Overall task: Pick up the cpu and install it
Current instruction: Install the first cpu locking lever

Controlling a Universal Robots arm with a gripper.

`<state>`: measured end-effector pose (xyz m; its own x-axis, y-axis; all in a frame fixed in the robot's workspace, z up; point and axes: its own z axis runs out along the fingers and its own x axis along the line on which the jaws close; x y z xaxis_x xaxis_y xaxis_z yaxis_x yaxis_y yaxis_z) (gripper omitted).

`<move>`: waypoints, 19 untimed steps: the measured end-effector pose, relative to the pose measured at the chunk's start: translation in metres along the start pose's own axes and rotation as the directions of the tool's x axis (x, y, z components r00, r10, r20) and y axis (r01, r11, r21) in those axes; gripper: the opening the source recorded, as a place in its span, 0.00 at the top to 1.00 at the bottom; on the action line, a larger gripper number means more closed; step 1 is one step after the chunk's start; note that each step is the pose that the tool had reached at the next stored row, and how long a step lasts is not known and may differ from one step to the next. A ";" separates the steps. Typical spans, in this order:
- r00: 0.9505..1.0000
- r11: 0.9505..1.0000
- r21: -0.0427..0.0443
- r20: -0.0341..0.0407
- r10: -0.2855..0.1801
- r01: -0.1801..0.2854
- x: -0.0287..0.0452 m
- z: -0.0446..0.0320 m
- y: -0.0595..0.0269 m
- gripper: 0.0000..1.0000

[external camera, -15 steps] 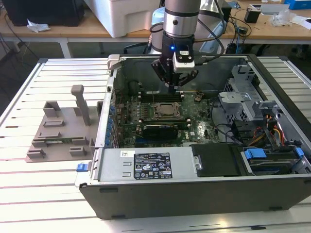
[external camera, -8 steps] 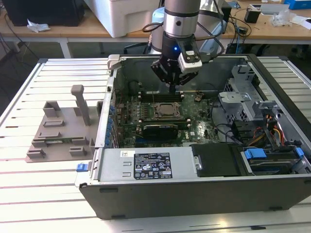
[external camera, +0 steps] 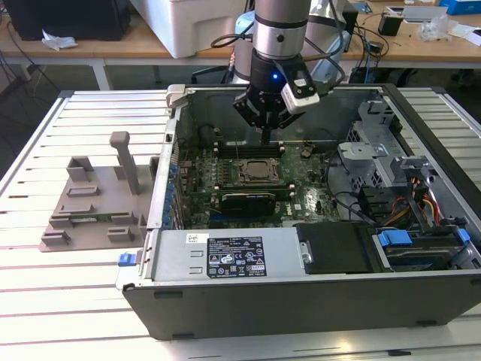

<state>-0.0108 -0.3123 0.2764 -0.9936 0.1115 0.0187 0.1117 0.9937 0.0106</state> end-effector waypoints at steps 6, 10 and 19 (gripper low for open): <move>0.999 0.999 0.001 -0.001 -0.053 0.053 0.0000 0.0000 0.0000 0.89; 0.996 0.996 0.002 -0.001 -0.085 0.085 0.0000 0.0000 0.0000 0.89; 0.986 0.986 0.003 -0.002 -0.169 0.169 0.0000 0.0000 0.0000 0.89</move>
<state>-0.0108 -0.3123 0.2764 -0.9981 -0.0579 0.0187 -0.0577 0.9983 0.0105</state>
